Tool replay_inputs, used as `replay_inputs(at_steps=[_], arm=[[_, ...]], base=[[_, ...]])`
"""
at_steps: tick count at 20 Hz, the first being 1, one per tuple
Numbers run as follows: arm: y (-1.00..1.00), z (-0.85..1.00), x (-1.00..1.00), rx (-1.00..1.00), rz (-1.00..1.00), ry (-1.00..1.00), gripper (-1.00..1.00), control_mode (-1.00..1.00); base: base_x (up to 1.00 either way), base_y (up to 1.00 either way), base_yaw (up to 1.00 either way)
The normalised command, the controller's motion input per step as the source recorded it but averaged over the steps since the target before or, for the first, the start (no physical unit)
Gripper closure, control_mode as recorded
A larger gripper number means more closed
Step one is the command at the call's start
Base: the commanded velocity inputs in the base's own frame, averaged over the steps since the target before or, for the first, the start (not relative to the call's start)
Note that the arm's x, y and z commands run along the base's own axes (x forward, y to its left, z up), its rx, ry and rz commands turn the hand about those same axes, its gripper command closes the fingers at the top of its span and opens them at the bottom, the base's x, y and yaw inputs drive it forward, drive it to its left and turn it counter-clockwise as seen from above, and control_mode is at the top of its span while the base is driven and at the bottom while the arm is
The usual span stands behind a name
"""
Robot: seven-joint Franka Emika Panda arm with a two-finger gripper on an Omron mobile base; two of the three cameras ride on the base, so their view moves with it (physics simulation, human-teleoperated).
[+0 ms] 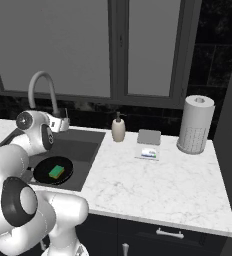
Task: Pick the pan and sponge and place them into the sink. Then turn on the water.
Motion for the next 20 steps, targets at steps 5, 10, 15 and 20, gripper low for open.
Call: replay_inputs(at_steps=[5,10,15,20], arm=[[0.0,0.0,0.0,0.0,0.03,0.0,-1.0,-1.0],[0.0,0.0,0.0,0.0,0.03,-0.02,-1.0,-1.0],[0.0,0.0,0.04,0.0,0.05,-0.07,-1.0,-1.0],[0.0,-0.1,0.3,0.0,0.01,-0.01,-1.0,-1.0]], base=[[0.0,0.0,0.0],[0.0,0.0,0.0],[0.0,0.0,0.0],[0.0,0.0,0.0]])
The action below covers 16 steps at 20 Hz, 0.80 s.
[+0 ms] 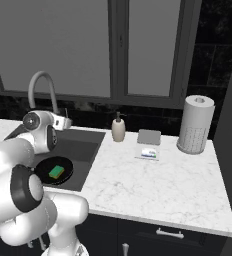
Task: Pick the pan and sponge and place them into the sink. Then turn on the water.
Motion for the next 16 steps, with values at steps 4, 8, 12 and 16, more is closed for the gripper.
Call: replay_inputs(at_steps=[4,8,12,16], arm=[[0.0,-0.14,0.37,0.0,0.0,0.0,-1.0,-1.0],[0.0,-0.01,0.3,0.0,0.0,-0.01,-1.0,-1.0],[0.0,-0.11,0.19,0.0,0.0,-0.03,-1.0,-1.0],[0.0,-0.2,0.13,0.0,0.06,-0.11,-1.0,-1.0]], base=[[0.0,0.0,0.0],[0.0,0.0,0.0],[0.0,0.0,0.0],[0.0,0.0,0.0]])
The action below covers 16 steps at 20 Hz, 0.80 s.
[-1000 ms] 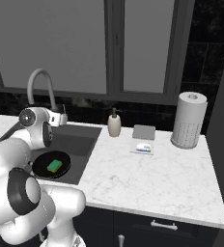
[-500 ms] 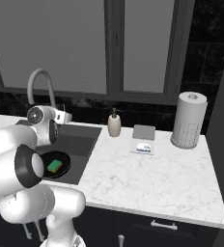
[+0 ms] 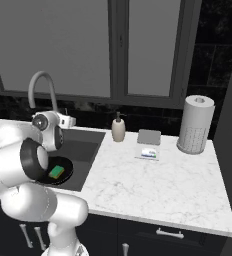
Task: Pick the pan and sponge and place them into the sink. Then turn on the water.
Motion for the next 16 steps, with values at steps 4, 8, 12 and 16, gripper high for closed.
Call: replay_inputs(at_steps=[4,8,12,16], arm=[[0.0,-0.32,0.16,0.0,0.07,-0.12,-1.0,-1.0],[-0.01,-0.06,0.09,0.0,0.05,-0.09,-1.0,-1.0],[0.0,0.0,0.05,0.0,0.01,-0.02,-1.0,-1.0],[0.0,0.0,0.08,0.0,0.0,0.0,-1.0,-1.0]], base=[[0.0,0.0,0.0],[0.0,0.0,0.0],[0.0,0.0,0.0],[0.0,0.0,0.0]])
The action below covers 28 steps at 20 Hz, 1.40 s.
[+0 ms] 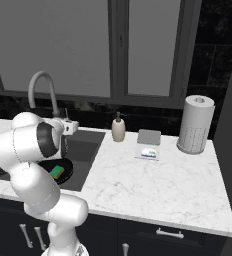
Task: Pick the pan and sponge and place them into the sink. Then turn on the water.
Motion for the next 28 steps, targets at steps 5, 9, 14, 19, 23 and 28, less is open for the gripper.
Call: replay_inputs(at_steps=[5,9,14,19,23,28], arm=[[0.05,0.0,0.06,0.0,0.0,0.0,-1.0,-1.0],[0.0,0.0,0.08,0.0,0.0,0.0,-1.0,-1.0],[0.01,0.0,0.22,0.0,0.0,-0.01,-1.0,-1.0],[0.03,-0.01,0.26,0.0,0.0,0.0,-1.0,-1.0],[0.03,-0.08,0.16,0.0,0.0,0.0,-1.0,-1.0],[0.08,-0.12,0.2,0.0,0.0,0.0,-1.0,-1.0]], base=[[0.0,0.0,0.0],[0.0,0.0,0.0],[0.0,0.0,0.0],[0.0,0.0,0.0],[0.0,0.0,0.0],[0.0,0.0,0.0]])
